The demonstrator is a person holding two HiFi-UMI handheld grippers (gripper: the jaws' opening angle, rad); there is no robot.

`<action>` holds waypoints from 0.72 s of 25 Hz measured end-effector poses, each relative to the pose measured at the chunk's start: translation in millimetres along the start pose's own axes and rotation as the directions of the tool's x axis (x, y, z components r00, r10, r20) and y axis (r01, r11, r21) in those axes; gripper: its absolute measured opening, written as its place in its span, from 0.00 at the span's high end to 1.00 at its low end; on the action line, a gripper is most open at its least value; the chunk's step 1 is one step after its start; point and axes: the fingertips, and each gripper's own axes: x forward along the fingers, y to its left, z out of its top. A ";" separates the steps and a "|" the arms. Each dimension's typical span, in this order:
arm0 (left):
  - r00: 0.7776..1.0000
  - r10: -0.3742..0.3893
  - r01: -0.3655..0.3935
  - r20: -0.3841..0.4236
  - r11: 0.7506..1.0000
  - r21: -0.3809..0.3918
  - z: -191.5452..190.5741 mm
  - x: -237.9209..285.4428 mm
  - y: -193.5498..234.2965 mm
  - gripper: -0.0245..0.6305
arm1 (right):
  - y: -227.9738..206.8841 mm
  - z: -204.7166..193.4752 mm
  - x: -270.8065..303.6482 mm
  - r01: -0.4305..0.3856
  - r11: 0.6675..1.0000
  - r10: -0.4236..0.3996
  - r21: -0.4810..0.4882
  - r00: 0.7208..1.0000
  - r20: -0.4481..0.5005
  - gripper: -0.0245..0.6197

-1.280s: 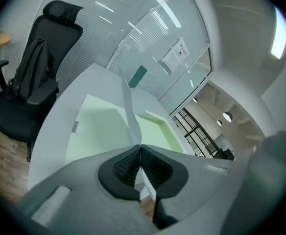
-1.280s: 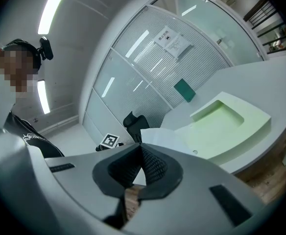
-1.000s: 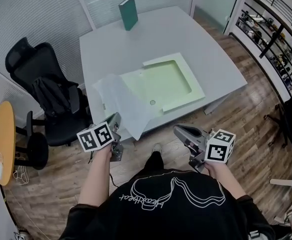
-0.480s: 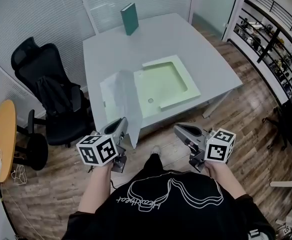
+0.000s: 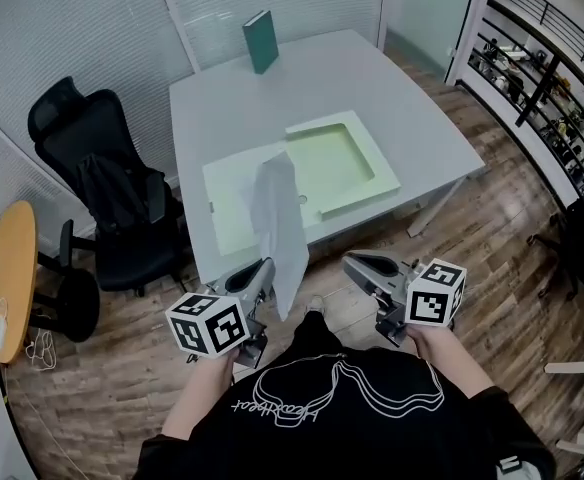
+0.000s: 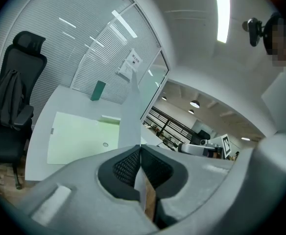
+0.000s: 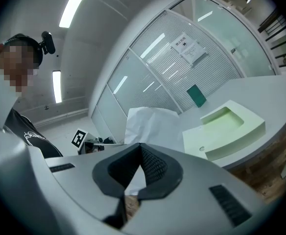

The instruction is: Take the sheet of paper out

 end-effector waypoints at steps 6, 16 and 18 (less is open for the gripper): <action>1.000 -0.023 0.023 -0.014 0.999 0.022 -17.4 -0.6 -16.7 0.94 | 10.0 -15.7 -9.5 -0.012 1.000 0.012 -0.003 1.000 -0.010 0.95; 0.998 -0.068 0.068 0.014 0.997 0.021 -22.4 -8.4 -26.3 0.94 | 18.8 -28.3 -14.4 -0.021 0.999 0.021 -0.030 1.000 -0.003 0.95; 0.997 -0.074 0.074 0.015 0.997 0.009 -23.0 -9.2 -27.3 0.94 | 19.3 -30.5 -14.1 -0.019 1.000 0.019 -0.024 1.000 -0.009 0.95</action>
